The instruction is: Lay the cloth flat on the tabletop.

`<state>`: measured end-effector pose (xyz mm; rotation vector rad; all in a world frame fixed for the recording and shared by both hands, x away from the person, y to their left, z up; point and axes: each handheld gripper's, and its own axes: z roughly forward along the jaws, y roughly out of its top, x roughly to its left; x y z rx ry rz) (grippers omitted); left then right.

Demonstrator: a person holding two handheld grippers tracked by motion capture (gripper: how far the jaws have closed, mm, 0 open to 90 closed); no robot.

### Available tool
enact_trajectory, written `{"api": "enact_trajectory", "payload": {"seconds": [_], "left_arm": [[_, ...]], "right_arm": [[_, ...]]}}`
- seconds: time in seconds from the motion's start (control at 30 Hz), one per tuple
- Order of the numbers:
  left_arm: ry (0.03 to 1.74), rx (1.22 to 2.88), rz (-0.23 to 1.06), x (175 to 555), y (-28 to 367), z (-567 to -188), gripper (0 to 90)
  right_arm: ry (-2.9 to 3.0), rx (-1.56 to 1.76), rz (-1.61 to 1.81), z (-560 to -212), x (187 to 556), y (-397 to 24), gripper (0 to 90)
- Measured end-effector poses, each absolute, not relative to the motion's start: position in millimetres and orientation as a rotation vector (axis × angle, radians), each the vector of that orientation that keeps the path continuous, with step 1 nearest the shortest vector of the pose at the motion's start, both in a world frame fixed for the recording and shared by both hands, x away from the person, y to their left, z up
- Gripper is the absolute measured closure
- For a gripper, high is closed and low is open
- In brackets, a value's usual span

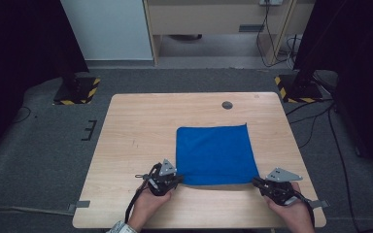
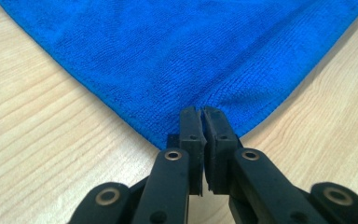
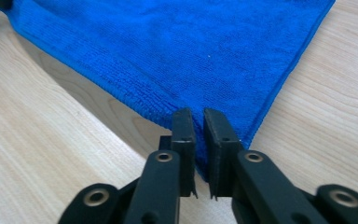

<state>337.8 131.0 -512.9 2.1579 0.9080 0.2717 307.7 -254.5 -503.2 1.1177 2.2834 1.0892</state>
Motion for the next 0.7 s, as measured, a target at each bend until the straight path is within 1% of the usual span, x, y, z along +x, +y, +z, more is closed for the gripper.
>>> {"api": "enact_trajectory", "payload": {"seconds": [0.07,0.17,0.2,0.3,0.33,0.37,0.4,0.47,0.5,0.57,0.7], "left_arm": [[0.909,2.157,0.267,336.1,132.2,-512.0,86.3],[0.919,2.140,0.259,333.3,135.5,-508.8,85.0],[0.923,2.136,0.256,332.3,136.4,-508.0,84.0],[0.928,2.123,0.258,327.1,137.8,-504.7,76.5],[0.928,2.112,0.265,324.9,138.4,-503.0,71.6],[0.928,2.102,0.276,323.6,138.8,-502.0,67.6],[0.927,2.093,0.291,322.6,139.2,-500.9,65.1],[0.929,2.082,0.315,322.1,139.4,-499.5,59.7],[0.934,2.079,0.318,322.5,139.2,-499.3,57.8],[0.942,2.067,0.332,322.6,139.4,-498.6,51.3],[0.939,2.107,0.355,324.6,137.6,-503.7,48.7]], "right_arm": [[2.276,1.123,1.110,-501.6,305.0,-255.1,74.3],[2.277,1.135,1.166,-497.3,300.3,-258.2,60.5],[2.273,1.138,1.179,-497.0,299.6,-259.0,58.2],[2.239,1.147,1.231,-494.4,298.5,-264.7,52.1],[2.219,1.153,1.226,-494.0,299.3,-266.8,49.6],[2.198,1.172,1.202,-495.6,301.4,-268.2,47.8],[2.193,1.186,1.179,-497.4,302.9,-268.2,47.0],[2.201,1.204,1.100,-505.4,309.5,-267.5,42.6],[2.204,1.220,1.075,-508.1,312.1,-267.1,41.5],[2.210,1.239,1.035,-513.5,317.7,-265.5,39.4],[2.226,1.236,0.968,-520.1,322.7,-262.7,38.6]]}}
